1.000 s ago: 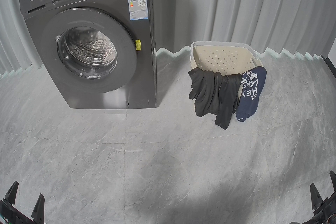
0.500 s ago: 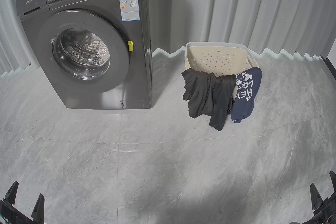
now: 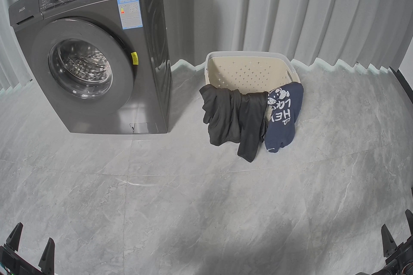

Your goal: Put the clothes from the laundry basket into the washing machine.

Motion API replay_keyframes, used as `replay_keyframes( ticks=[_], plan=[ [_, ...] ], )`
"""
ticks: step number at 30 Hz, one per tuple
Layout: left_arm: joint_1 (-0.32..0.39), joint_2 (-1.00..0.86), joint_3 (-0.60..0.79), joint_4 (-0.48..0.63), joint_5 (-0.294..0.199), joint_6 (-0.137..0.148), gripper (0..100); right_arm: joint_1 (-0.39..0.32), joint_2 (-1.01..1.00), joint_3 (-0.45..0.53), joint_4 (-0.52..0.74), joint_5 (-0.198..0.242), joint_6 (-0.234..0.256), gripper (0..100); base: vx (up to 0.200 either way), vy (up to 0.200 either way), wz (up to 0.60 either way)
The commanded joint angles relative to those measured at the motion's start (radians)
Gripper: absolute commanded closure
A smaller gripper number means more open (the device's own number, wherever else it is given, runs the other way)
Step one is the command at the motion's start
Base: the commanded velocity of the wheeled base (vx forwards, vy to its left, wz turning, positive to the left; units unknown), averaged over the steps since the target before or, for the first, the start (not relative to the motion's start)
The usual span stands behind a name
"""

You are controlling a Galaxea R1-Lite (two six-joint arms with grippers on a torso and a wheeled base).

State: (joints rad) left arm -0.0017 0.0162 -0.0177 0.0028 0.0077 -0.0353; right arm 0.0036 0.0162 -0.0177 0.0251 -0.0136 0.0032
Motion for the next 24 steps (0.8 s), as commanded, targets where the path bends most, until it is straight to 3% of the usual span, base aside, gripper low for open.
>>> replay_keyframes(
  ticks=[1, 10, 16, 24],
  plan=[
    [0.000, -0.012, 0.016, 0.000, 0.000, -0.001, 0, 0.001, -0.007, 0.007, -0.001, 0.000, 0.000, 0, 0.000, 0.000, 0.00],
    [0.000, -0.010, 0.016, 0.000, 0.000, -0.001, 0, 0.001, -0.007, 0.007, -0.001, 0.001, 0.000, 0, 0.000, 0.000, 0.00],
    [0.000, -0.010, 0.016, 0.000, 0.000, -0.001, 0, 0.001, -0.007, 0.007, -0.001, 0.001, 0.000, 0, 0.000, -0.200, 0.00],
    [0.000, -0.010, 0.016, 0.000, 0.000, -0.003, 0, -0.001, -0.007, 0.007, -0.001, 0.001, 0.000, 0, 0.000, 0.000, 0.00]
  ],
)
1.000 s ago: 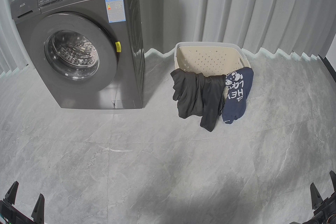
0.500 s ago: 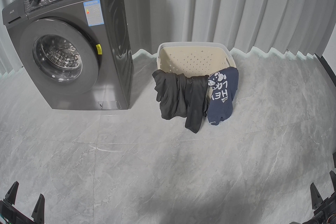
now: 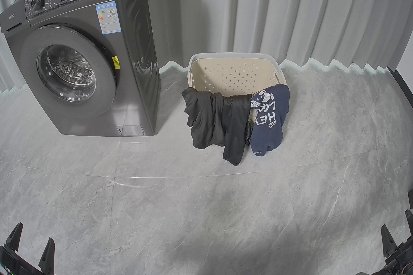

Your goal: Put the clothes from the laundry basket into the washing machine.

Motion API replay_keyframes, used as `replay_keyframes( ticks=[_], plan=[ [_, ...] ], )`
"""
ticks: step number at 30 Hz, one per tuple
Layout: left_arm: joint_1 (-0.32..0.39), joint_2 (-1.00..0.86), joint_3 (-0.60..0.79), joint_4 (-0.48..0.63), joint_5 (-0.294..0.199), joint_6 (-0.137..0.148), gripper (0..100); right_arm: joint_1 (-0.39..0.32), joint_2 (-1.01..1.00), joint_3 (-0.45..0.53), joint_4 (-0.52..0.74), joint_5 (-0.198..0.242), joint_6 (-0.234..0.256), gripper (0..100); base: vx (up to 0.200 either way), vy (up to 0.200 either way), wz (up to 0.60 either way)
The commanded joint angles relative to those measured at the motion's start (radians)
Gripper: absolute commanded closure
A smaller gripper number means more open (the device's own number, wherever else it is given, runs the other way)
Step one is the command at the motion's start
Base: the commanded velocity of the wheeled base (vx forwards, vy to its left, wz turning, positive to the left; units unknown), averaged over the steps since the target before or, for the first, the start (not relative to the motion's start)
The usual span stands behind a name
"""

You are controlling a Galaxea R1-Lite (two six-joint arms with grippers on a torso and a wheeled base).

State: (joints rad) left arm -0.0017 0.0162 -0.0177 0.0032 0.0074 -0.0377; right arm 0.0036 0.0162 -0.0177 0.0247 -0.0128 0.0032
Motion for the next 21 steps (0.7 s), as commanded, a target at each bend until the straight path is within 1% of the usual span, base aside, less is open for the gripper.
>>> replay_keyframes(
  ticks=[1, 4, 13, 21],
  plan=[
    [0.000, -0.010, 0.016, 0.000, 0.000, -0.001, 0, -0.001, -0.007, 0.007, 0.000, 0.000, 0.000, 0, 0.000, 0.000, 0.00],
    [0.000, -0.010, 0.016, 0.000, 0.000, -0.001, 0, -0.001, -0.007, 0.007, 0.000, 0.000, 0.000, 0, 0.000, 0.000, 0.00],
    [0.000, -0.010, 0.016, 0.000, 0.000, -0.001, 0, 0.001, -0.007, 0.007, 0.000, -0.001, 0.000, 0, 0.200, 0.000, 0.00],
    [0.000, -0.010, 0.016, 0.001, 0.000, -0.001, 0, -0.001, -0.007, 0.007, 0.000, 0.000, 0.000, 0, 0.000, 0.000, 0.00]
  ],
)
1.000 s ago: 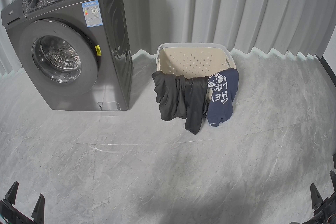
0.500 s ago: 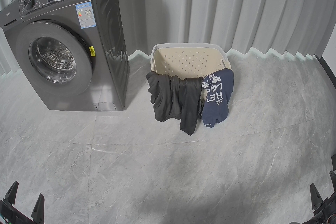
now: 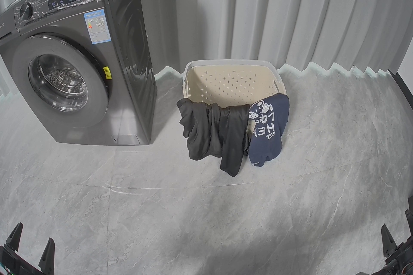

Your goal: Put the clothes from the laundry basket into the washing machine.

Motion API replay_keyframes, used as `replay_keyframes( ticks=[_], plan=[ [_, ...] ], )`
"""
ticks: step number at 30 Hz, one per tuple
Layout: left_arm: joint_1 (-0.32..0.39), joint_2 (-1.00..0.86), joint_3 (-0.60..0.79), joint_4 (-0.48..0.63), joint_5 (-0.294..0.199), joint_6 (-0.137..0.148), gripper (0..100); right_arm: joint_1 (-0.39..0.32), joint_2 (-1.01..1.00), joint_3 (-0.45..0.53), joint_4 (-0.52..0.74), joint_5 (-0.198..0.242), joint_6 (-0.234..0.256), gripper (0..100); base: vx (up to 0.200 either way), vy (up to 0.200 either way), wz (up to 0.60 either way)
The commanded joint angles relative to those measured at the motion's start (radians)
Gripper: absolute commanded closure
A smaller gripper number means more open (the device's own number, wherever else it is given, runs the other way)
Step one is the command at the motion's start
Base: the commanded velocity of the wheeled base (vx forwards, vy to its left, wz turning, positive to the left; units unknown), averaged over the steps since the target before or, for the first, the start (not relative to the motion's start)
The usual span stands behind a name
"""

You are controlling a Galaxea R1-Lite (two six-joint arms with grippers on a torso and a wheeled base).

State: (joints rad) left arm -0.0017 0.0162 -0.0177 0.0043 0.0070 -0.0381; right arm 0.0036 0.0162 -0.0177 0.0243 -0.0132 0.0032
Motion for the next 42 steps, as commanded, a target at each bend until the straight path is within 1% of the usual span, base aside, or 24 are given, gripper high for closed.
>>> replay_keyframes(
  ticks=[1, 16, 25, 37, 42],
  plan=[
    [0.000, -0.010, 0.016, -0.001, 0.002, 0.000, 0, 0.001, -0.007, 0.007, 0.000, 0.001, 0.000, 0, 0.000, 0.000, 0.00],
    [0.000, -0.010, 0.016, -0.001, 0.001, 0.000, 0, 0.001, -0.007, 0.007, 0.000, 0.001, 0.000, 0, 0.000, -0.200, 0.00],
    [0.000, -0.010, 0.016, -0.001, 0.001, 0.000, 0, 0.001, -0.007, 0.007, 0.000, 0.001, 0.000, 0, 0.000, 0.000, 0.00],
    [0.000, -0.010, 0.016, 0.000, 0.001, 0.000, 0, -0.001, -0.007, 0.007, 0.000, 0.001, 0.000, 0, 0.200, 0.000, 0.00],
    [0.000, -0.010, 0.016, 0.000, 0.001, 0.000, 0, 0.001, -0.007, 0.007, 0.000, 0.001, 0.000, 0, 0.000, 0.000, 0.00]
  ],
)
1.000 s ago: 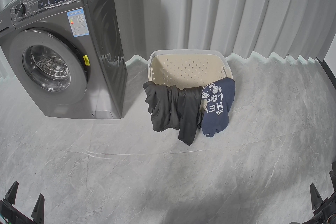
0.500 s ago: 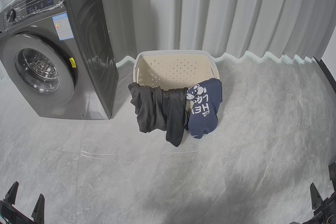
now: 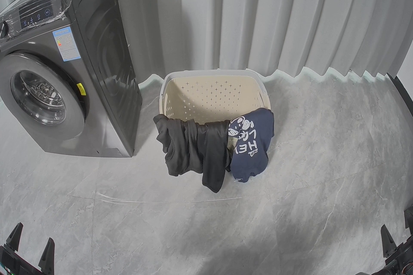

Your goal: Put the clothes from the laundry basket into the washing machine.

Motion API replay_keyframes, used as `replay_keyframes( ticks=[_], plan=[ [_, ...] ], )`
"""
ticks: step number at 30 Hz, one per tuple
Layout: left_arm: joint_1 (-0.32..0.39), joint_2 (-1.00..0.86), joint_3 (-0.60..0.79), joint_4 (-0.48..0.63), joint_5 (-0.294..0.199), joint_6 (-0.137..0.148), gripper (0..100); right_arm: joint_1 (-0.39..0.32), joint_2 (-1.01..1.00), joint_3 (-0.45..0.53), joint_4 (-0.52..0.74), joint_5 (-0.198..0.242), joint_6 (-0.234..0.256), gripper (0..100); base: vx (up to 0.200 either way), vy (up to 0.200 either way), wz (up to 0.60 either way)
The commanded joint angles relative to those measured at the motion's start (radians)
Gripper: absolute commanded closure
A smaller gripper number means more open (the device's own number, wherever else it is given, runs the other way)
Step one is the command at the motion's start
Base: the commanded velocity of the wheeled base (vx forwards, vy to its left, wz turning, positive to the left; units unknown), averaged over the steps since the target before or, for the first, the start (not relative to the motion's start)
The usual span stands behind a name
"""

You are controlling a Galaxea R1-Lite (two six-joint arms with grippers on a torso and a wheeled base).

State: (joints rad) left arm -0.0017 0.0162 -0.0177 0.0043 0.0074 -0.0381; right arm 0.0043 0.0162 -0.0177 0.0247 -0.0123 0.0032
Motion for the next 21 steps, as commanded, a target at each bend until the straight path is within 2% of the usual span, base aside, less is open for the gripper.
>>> replay_keyframes(
  ticks=[1, 7, 19, 21],
  plan=[
    [0.000, -0.010, 0.016, 0.000, 0.000, 0.000, 0, 0.000, -0.007, 0.007, 0.000, 0.000, 0.000, 0, 0.000, 0.000, 0.00],
    [0.000, -0.010, 0.016, 0.000, 0.000, 0.000, 0, 0.000, -0.007, 0.007, 0.000, 0.000, 0.000, 0, 0.000, -0.200, 0.00],
    [0.000, -0.010, 0.016, 0.000, 0.000, 0.000, 0, 0.000, -0.007, 0.007, 0.000, 0.000, 0.000, 0, 0.000, 0.000, 0.00],
    [0.000, -0.010, 0.016, 0.000, 0.000, 0.000, 0, 0.000, -0.007, 0.007, 0.000, -0.001, 0.000, 0, 0.200, 0.000, 0.00]
  ],
)
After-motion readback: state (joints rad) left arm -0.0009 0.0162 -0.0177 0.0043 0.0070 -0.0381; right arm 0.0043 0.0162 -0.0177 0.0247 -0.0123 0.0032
